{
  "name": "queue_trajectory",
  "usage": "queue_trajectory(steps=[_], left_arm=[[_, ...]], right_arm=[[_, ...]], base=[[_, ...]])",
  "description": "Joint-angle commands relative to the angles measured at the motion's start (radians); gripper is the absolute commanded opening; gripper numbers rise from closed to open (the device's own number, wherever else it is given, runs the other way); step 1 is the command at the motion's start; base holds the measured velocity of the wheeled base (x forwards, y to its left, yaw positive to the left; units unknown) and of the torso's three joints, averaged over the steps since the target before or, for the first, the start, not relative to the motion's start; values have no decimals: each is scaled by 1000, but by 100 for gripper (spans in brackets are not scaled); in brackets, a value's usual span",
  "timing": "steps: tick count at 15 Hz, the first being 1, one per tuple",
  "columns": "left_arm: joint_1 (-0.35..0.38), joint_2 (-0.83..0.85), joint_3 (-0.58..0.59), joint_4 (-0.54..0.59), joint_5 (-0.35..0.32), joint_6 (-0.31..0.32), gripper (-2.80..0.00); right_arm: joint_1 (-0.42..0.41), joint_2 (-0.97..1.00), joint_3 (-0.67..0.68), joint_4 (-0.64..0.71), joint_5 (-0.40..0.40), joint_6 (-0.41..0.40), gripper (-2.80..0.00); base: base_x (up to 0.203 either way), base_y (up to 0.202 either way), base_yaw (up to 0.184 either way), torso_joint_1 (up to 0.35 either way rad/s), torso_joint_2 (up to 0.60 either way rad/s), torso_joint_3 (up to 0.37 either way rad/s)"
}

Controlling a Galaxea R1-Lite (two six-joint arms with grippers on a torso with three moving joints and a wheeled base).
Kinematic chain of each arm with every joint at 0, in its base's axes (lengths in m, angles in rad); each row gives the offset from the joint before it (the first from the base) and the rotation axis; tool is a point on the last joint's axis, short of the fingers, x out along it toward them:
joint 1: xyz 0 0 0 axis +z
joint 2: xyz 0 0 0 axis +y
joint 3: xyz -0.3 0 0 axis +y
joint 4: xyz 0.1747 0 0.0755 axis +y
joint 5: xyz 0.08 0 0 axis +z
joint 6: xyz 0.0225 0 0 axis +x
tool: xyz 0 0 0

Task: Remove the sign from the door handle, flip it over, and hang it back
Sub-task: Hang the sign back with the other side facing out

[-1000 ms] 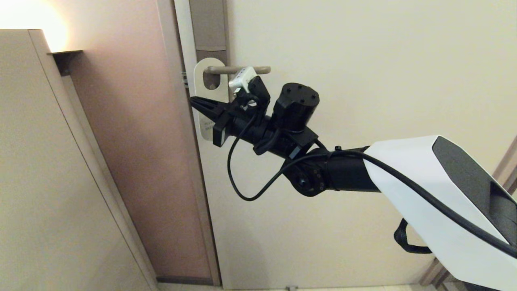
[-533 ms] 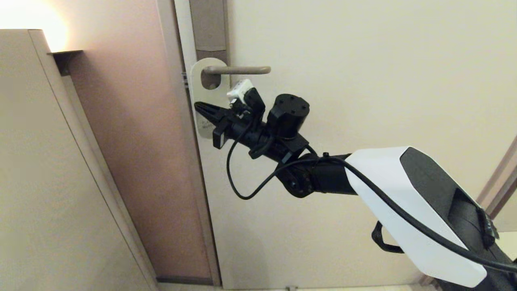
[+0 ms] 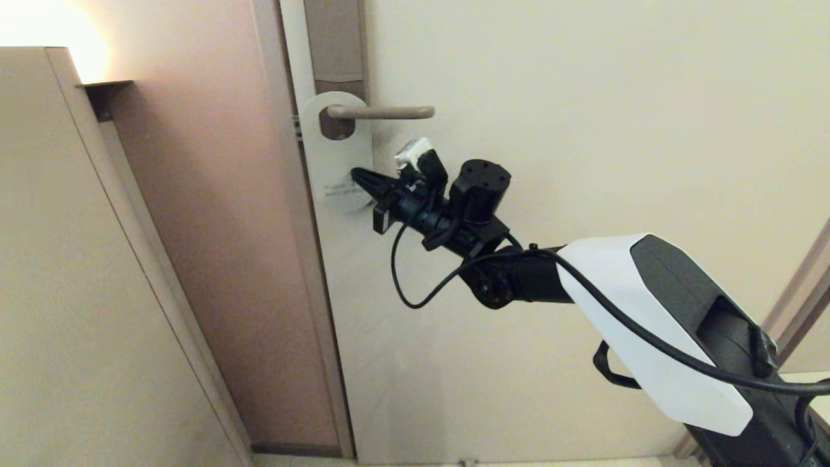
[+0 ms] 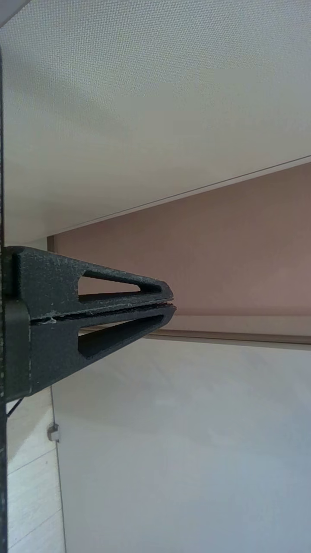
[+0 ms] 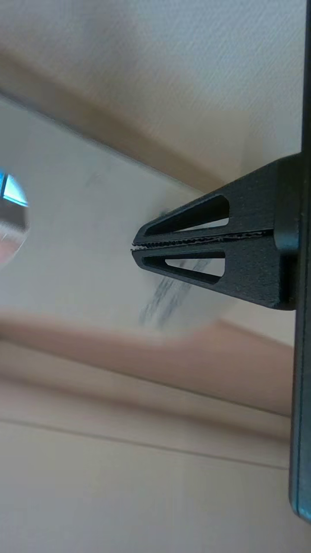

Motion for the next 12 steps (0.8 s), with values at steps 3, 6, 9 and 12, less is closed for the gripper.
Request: queue_trajectory(steps=[3,6,9,12], left_arm=[[0,1,0,0,0,0,-280],[0,1,0,0,0,0,-280],[0,1,0,0,0,0,-280],[0,1,0,0,0,0,-280]], right_arm=[[-7,3,0,-6,3,-2,-280],[-5,-14,2,-6,3,-6,-280],[-2,-58,28,6,12,3,-280],[16,-100,57,49,68,16,-280]], base=[[0,0,0,0,0,0],[0,0,0,0,0,0],[0,0,0,0,0,0],[0,0,0,0,0,0]])
